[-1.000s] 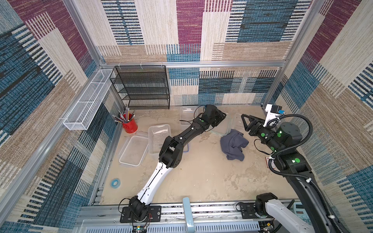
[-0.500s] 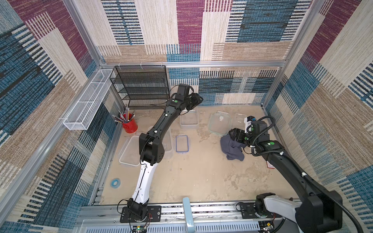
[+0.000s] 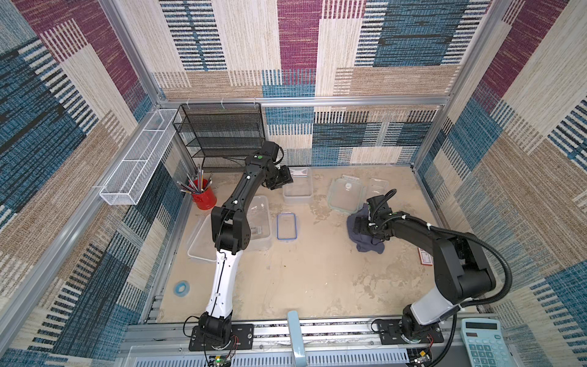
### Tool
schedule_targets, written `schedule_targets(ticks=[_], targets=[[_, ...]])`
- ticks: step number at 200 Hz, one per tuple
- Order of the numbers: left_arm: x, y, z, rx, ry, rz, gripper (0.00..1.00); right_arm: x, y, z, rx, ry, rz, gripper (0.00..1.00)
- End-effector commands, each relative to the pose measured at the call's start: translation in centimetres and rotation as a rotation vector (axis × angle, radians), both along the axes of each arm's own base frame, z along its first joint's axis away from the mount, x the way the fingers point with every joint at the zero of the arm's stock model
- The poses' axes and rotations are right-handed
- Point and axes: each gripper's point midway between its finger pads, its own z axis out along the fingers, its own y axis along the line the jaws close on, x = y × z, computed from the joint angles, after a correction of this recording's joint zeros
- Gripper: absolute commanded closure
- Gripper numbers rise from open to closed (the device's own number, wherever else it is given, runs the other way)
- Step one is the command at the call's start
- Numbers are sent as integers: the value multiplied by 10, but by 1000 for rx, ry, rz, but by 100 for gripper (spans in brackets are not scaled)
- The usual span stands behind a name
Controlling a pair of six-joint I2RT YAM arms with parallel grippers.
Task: Wipe the insides of the lunch boxes
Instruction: Pick up the cleaning item at the center of the board.
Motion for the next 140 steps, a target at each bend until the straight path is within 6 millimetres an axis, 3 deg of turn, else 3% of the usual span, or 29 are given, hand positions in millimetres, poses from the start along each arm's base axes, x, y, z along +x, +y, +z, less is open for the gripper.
schedule_targets(ticks=[1, 25, 37, 59, 117, 140], targets=[[1, 0, -11, 12, 11, -39, 41, 3, 0, -14, -46, 22, 1, 14], [9, 3, -21, 37, 4, -32, 41, -14, -1, -19, -111, 64, -2, 53], [11, 6, -25, 53, 4, -22, 42, -23, -2, -9, -125, 41, -10, 76], [14, 8, -29, 72, -4, -26, 41, -38, -6, 17, -101, -6, -37, 100], [24, 4, -48, 67, -9, -38, 47, -56, 2, 101, 35, -177, -29, 100], [27, 4, -56, 76, -10, -33, 56, -60, 4, 137, 80, -243, -20, 100]])
